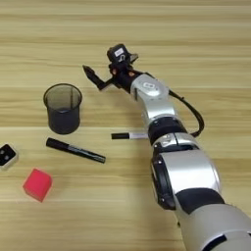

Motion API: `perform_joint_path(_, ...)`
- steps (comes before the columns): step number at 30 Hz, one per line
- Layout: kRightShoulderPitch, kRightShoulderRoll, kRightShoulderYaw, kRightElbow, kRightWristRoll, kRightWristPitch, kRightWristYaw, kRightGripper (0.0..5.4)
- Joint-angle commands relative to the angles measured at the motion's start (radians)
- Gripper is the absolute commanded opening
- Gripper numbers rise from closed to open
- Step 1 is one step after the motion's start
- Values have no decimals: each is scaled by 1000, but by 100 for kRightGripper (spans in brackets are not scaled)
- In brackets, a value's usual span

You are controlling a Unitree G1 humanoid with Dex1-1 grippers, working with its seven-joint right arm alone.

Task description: Move the objects on the table

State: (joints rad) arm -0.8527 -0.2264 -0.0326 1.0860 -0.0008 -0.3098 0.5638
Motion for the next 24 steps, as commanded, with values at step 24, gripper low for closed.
perform_joint_path(24, -63, 8, 118, 23, -162, -151, -60, 538)
